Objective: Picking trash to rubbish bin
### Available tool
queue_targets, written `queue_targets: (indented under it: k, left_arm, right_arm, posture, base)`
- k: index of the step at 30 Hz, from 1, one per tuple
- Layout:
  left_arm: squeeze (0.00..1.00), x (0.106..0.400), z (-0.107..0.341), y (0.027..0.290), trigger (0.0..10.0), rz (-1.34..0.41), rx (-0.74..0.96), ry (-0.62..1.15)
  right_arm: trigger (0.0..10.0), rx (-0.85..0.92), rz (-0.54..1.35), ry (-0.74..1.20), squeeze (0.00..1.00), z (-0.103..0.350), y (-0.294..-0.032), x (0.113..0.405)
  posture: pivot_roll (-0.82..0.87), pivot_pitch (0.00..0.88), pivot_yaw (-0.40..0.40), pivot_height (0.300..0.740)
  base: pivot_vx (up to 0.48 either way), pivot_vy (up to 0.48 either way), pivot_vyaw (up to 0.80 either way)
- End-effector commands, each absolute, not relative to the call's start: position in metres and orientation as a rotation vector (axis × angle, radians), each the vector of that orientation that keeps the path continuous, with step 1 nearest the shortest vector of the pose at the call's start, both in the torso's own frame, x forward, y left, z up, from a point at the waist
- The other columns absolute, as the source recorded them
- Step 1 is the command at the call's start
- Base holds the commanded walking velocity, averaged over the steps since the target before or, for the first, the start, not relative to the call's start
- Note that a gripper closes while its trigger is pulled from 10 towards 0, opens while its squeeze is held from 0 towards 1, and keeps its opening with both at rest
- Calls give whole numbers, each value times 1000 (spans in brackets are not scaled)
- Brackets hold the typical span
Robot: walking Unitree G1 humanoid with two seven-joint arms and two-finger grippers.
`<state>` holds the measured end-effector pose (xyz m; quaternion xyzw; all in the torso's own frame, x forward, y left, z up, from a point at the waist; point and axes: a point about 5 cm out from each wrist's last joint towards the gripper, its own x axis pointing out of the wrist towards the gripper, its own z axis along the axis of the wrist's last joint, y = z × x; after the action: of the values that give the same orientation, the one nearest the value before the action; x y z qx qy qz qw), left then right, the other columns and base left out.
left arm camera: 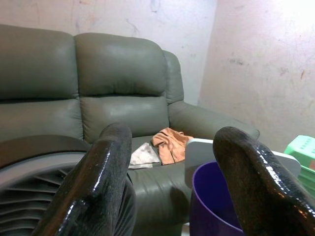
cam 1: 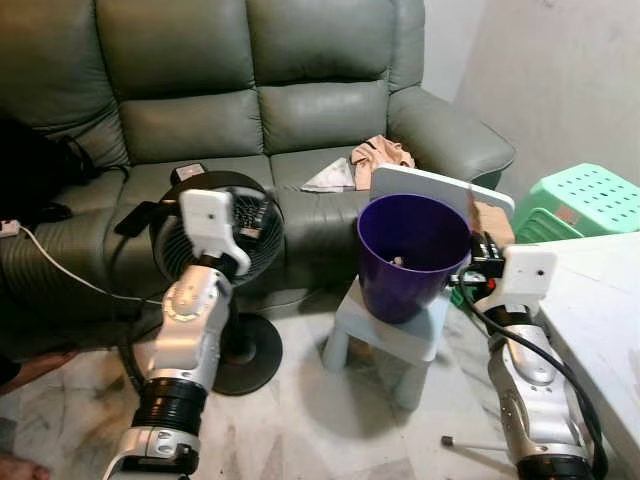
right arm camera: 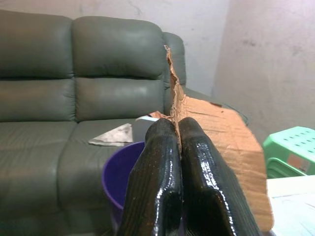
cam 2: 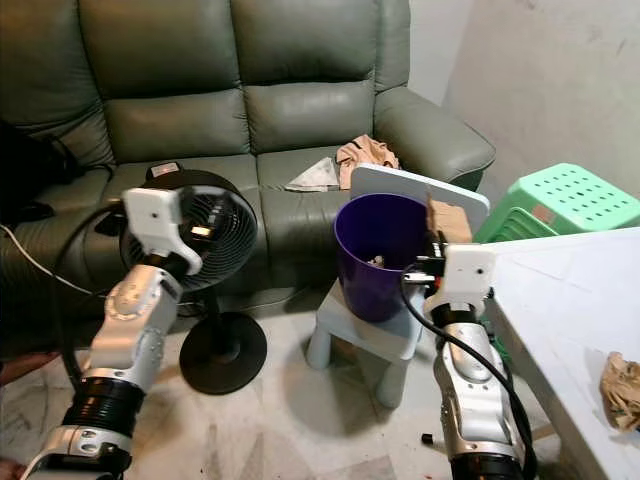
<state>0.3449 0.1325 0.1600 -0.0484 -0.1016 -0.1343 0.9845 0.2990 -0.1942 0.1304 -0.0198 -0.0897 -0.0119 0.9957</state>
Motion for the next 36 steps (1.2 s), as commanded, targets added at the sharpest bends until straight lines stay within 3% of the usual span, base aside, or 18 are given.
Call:
queue_targets:
  k: [1,9,36]
  left_arm:
    - [0,344,163,136,10000,-269,-83,-212]
    - [0,346,162,137,10000,-270,-77,-205]
    - [0,346,162,136,10000,-272,-70,-206]
  right_arm:
    - [10000,-39,-3,-186,0,132,-191,299]
    - [10000,-33,3,-182,0,131,-190,299]
    - [10000,-21,27,-168,0,129,-188,298]
  posture:
    - [-56,27,-46,740]
    - [-54,29,-48,740]
    - [-58,32,-51,740]
  base:
    - [0,0,0]
    - [72,0,0]
    - [403,0,0]
